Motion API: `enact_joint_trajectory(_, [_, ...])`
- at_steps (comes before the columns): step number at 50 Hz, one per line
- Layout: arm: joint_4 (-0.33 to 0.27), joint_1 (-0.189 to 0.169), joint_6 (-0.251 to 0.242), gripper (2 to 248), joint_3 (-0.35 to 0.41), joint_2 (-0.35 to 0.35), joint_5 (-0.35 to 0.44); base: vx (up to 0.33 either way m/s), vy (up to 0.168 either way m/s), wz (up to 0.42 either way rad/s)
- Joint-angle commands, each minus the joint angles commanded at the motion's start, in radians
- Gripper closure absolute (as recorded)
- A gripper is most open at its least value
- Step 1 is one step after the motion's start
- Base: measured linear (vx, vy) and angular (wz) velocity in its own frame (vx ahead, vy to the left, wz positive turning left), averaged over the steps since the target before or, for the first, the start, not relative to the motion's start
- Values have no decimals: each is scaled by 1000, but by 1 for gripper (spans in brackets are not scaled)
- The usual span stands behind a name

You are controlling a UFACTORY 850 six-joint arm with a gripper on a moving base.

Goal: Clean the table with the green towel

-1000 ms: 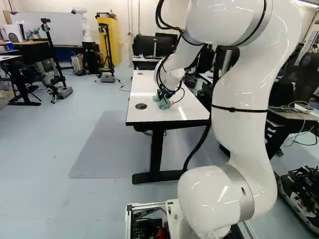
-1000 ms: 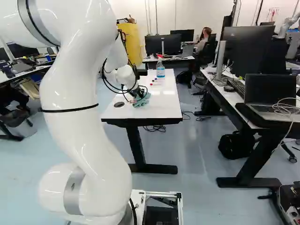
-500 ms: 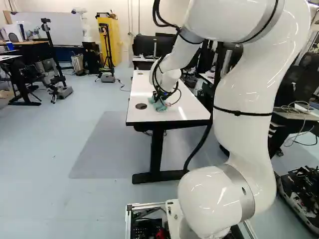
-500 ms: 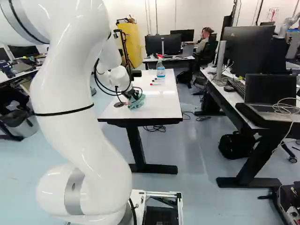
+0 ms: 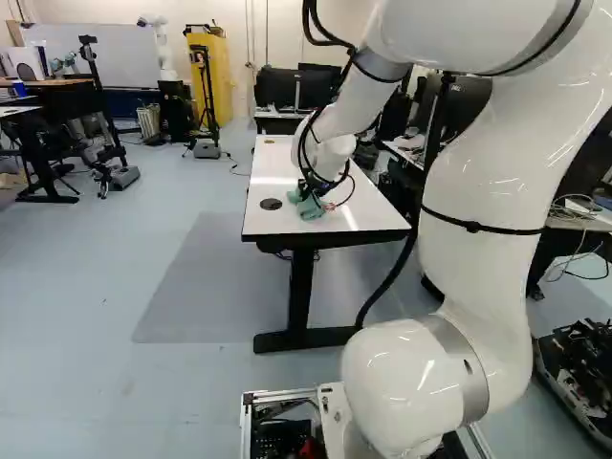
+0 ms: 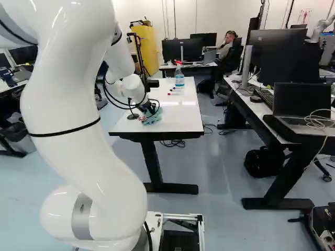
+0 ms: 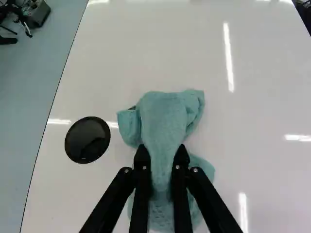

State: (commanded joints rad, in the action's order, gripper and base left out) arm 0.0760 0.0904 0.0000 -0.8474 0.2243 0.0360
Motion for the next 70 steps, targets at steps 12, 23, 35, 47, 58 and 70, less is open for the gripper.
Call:
enact_joint_trajectory(12, [0,0,0,202,8,-32,0,0,0,0])
enact_joint_trajectory(23, [0,2,0,202,17,-67,-15,0,0,0])
enact_joint_trajectory(35, [0,9,0,202,28,-106,-80,0,0,0])
enact_joint_trajectory(47, [0,15,0,202,37,-145,-156,0,0,0])
enact_joint_trajectory(58, [0,18,0,202,52,-188,-222,0,0,0])
enact_joint_trajectory(70, [0,18,0,202,58,-227,-294,0,0,0])
